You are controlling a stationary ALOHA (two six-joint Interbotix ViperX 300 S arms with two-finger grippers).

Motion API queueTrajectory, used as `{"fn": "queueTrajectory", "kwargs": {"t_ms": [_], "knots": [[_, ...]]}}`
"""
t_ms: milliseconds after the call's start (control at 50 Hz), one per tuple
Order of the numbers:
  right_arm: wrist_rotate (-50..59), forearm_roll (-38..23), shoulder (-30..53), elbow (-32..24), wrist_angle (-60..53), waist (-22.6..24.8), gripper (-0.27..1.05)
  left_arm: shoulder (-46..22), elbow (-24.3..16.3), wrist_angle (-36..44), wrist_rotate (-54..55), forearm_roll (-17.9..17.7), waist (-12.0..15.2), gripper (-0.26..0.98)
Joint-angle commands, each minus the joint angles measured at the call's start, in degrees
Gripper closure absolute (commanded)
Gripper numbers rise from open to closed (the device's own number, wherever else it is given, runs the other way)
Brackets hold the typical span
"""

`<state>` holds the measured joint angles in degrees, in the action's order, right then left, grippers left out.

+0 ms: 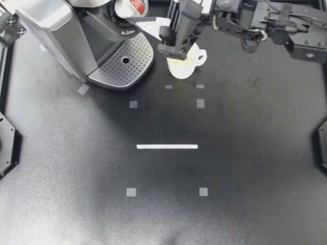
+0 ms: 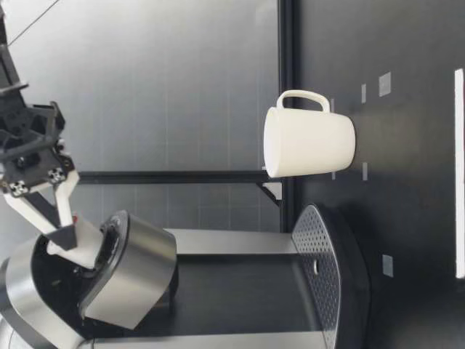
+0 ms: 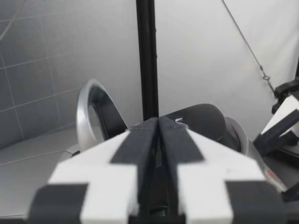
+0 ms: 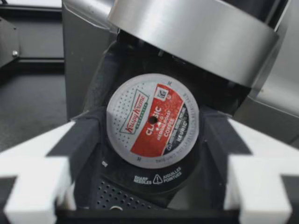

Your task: Place the coffee capsule inside the capsule container, then place the cup onto the center of the cup tray.

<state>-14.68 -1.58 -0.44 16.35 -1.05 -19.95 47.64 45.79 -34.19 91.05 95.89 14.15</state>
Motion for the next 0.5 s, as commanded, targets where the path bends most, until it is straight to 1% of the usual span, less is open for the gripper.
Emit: {"fn": "queueTrajectory", "kwargs": {"t_ms": [0,380,480], "knots": [[-0.09,-0.09,-0.62,-1.76,-0.62,-0.53,0.30,0.26,-0.70,-0.09,-0.18,0.35,0.09,0.56],[0.26,-0.09,1.49,-3.34,-0.35,-0.53,0.30,0.35,-0.53,-0.18,-0.18,0.26,0.09,0.56],[0.35,0.09,1.49,-3.87,-0.35,-0.53,0.25,0.35,-0.44,-0.26,-0.18,0.26,0.09,0.56]]}}
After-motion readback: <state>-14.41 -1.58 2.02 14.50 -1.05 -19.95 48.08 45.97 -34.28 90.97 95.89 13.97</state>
